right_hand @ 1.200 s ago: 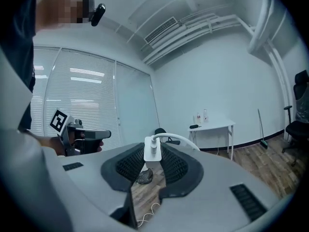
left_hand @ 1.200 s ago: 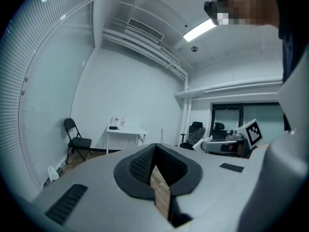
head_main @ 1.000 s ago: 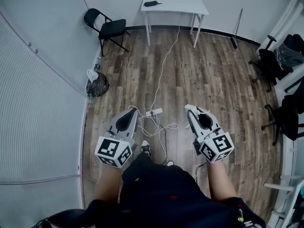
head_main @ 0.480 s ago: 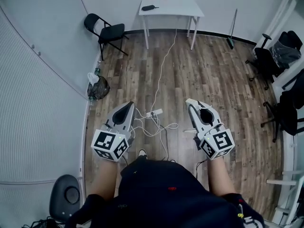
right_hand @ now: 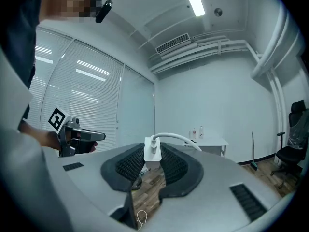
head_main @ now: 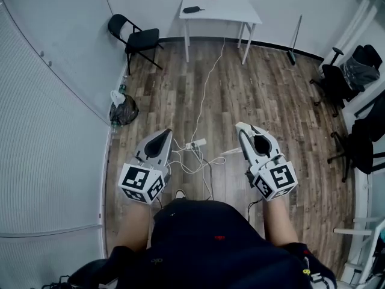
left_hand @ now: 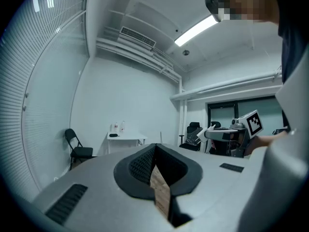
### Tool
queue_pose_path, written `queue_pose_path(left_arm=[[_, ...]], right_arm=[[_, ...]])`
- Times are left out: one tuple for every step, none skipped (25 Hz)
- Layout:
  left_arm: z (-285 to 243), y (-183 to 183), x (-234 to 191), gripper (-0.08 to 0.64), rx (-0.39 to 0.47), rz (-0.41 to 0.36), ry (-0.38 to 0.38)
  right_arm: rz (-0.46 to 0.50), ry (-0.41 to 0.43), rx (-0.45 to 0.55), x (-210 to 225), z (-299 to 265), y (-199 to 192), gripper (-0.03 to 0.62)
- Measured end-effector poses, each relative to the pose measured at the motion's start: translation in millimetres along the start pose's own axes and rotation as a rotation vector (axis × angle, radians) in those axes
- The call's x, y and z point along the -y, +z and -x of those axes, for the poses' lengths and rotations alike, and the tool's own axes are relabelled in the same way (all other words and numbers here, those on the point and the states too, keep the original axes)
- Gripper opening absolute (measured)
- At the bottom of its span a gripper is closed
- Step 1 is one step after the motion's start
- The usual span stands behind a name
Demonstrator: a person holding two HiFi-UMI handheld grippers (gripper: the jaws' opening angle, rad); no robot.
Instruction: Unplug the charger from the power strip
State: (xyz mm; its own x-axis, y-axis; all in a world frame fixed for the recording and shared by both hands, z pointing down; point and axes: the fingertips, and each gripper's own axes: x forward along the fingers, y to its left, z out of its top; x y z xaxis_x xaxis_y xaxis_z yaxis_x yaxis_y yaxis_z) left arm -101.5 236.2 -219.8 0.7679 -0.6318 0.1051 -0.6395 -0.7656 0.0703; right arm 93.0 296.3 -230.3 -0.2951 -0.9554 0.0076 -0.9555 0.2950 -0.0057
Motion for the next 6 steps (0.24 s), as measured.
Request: queue_pose_path(left_arm=[[1, 0, -3, 0.020, 0.002, -0.001, 0.001], [1, -1, -5, 0.019, 0.003, -0.003, 0.001], [1, -1, -8, 0.020, 0.004, -0.006, 0.001], [1, 0, -10, 0.018, 0.005, -0.008, 0.001], [1, 0, -12, 0.020, 0.005, -0.010, 0.001], [0, 0, -14, 0.020, 0.005, -0.012, 0.001]], right_arm=[[0.004, 0.001, 0.002, -2, -2, 0, 0.109], [0.006, 0.000, 0.003, -3, -4, 0, 0.109], [0.008, -0.001, 0.002, -3, -6, 0, 0.109], [0.008, -0.003, 0.002, -4, -8, -1, 0.109], [0.007, -0.004, 0.001, -4, -10, -1, 0.109], [0.006, -0.005, 0.001, -4, -11, -1, 0.109]])
